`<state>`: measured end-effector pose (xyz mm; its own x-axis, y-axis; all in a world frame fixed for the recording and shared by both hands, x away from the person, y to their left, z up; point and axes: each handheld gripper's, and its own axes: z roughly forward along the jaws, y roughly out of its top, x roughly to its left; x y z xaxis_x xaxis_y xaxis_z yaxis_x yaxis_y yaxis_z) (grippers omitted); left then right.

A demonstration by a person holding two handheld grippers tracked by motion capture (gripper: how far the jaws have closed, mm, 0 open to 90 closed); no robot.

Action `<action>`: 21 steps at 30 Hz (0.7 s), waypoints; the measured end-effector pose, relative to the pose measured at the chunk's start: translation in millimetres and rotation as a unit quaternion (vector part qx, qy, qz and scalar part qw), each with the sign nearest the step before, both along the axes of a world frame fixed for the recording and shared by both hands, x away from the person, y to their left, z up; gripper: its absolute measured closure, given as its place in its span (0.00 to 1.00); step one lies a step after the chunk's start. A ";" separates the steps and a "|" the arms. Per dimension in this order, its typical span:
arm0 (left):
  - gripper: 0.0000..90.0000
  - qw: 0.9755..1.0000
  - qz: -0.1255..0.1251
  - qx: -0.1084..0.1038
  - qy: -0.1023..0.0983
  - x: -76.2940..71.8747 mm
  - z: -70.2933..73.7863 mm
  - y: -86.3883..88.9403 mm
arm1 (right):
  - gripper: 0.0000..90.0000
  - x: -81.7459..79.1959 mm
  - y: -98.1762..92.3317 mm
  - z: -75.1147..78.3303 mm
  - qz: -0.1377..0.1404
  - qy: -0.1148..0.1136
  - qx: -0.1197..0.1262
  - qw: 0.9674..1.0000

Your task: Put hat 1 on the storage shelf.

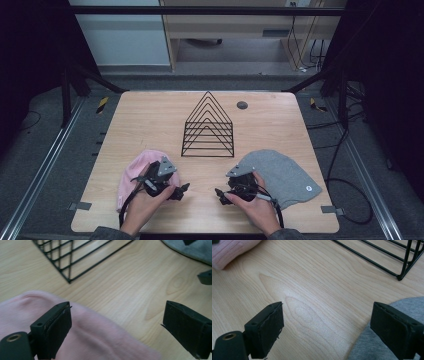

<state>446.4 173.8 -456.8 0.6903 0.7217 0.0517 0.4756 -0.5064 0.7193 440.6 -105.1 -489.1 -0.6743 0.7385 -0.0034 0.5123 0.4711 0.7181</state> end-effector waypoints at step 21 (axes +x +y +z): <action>0.15 0.995 0.097 -0.015 -0.012 56.5 46.0 117.6 | 0.14 2.1 -12.1 4.5 -0.004 -0.003 0.000 1.000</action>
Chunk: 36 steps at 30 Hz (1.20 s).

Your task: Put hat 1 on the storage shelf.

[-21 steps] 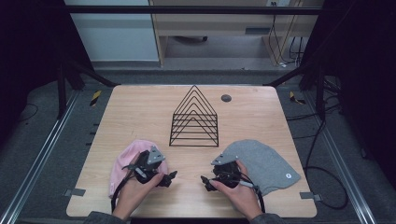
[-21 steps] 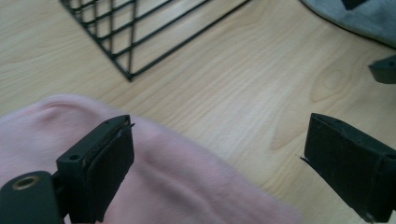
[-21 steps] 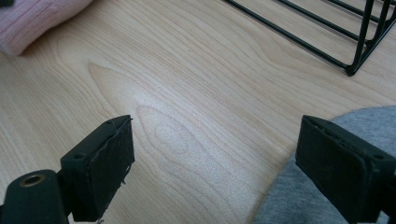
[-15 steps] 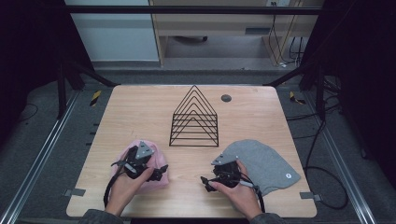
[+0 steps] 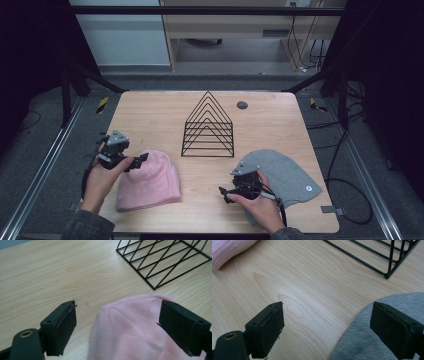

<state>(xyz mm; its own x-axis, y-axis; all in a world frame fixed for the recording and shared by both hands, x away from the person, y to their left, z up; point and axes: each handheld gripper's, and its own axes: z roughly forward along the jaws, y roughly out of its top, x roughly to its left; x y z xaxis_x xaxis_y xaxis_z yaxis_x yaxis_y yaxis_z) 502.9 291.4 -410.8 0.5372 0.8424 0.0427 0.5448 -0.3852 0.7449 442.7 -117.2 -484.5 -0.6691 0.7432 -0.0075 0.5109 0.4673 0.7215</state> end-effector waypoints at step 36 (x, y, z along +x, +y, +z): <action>0.89 0.998 -0.026 0.007 0.057 2.2 -27.5 4.1 | 0.17 0.4 -1.5 1.0 -0.001 -0.003 -0.004 1.000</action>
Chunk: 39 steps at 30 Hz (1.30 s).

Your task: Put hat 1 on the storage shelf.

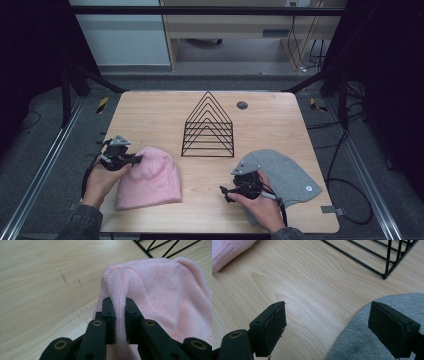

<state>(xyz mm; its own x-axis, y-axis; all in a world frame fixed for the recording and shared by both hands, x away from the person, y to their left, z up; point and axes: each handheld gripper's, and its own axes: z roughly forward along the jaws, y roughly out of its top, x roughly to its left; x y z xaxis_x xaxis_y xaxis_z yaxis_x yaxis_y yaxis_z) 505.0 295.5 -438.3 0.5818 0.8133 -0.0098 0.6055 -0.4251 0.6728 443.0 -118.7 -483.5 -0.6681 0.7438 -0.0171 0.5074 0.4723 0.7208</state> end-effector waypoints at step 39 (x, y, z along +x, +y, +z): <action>0.90 0.980 -0.087 0.018 -0.179 -50.8 156.0 -71.3 | 0.59 10.1 91.7 70.9 0.102 -0.036 0.066 0.992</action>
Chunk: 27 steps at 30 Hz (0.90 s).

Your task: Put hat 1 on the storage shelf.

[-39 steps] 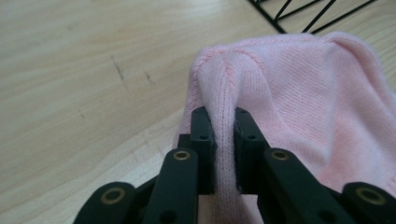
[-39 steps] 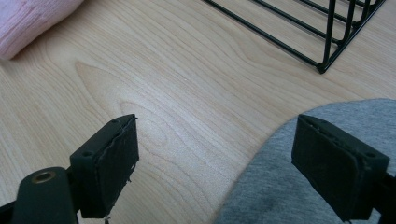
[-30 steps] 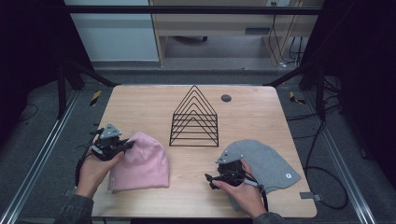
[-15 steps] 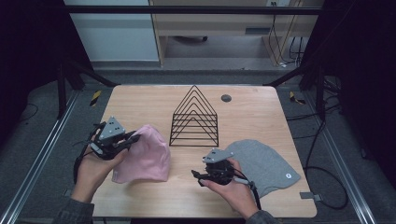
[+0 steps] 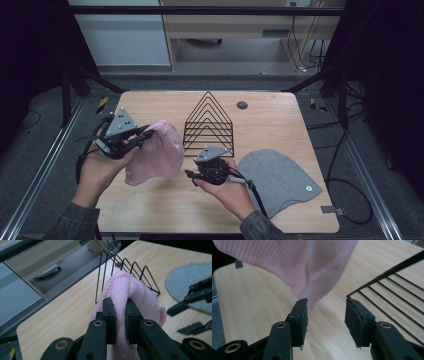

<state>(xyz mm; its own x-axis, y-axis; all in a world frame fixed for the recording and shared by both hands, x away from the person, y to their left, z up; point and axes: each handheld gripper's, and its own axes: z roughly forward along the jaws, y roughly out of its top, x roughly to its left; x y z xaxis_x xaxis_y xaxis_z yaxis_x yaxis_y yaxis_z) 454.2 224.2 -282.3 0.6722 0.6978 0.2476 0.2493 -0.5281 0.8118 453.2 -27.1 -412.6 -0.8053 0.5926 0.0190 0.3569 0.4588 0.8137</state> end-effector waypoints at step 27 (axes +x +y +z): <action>0.90 0.999 -0.010 -0.033 -0.025 12.5 46.7 -8.6 | 0.91 15.3 3.4 43.3 0.018 -0.017 -0.008 1.000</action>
<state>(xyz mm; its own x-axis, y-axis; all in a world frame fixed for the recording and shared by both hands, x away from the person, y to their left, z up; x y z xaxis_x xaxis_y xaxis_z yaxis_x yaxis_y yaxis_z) 466.7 215.6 -235.6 0.6739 0.7004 0.2352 0.1975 -0.4775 0.8562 468.4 -23.7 -369.3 -0.8260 0.5633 -0.0171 0.3129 0.4836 0.8174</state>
